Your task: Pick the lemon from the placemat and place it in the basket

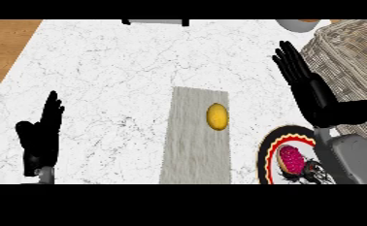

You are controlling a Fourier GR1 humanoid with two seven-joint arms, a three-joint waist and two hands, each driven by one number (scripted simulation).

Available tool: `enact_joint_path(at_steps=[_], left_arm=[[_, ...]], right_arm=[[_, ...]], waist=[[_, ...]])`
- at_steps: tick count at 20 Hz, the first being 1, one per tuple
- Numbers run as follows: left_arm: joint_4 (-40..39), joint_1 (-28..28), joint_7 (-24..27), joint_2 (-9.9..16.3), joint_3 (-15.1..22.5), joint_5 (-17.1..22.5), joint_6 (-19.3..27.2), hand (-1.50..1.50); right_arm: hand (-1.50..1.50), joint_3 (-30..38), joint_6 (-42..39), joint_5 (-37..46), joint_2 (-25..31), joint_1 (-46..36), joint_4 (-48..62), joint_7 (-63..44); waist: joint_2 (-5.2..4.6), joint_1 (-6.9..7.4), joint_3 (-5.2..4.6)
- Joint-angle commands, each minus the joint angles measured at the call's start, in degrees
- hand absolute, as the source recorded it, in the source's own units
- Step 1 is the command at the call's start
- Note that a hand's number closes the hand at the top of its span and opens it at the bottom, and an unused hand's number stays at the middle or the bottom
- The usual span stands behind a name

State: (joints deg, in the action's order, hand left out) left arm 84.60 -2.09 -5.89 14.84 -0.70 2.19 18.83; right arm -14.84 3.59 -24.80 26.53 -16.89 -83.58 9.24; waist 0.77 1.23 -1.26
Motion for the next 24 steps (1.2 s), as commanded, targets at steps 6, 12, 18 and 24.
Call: enact_joint_path(at_steps=[6, 12, 18, 24], left_arm=[[0.67, 11.19, -4.11, 4.85, 1.55, 3.26, -10.58, 0.00], [-1.34, 11.91, -6.81, 4.82, 1.88, 6.44, -14.76, 0.00], [-4.66, 13.04, -5.24, 5.74, -1.04, 6.95, -15.86, 0.00], [-4.79, 12.40, -5.16, 6.49, -2.43, 8.30, -16.70, 0.00]], right_arm=[[1.50, 11.41, -11.43, -8.24, -3.22, -16.56, 14.07, 11.73], [-1.50, -14.10, 4.25, 27.39, -10.42, -16.92, 9.22, 17.29], [-1.50, -18.32, 15.76, 35.94, -21.92, -21.27, 8.34, -3.68], [-1.50, -18.81, 3.94, 39.18, -13.16, -32.46, 5.62, -31.56]], waist=[[-1.88, 0.91, 1.50], [-1.15, 1.06, 1.23], [-0.63, -0.98, 1.19], [0.30, -2.27, 0.97]])
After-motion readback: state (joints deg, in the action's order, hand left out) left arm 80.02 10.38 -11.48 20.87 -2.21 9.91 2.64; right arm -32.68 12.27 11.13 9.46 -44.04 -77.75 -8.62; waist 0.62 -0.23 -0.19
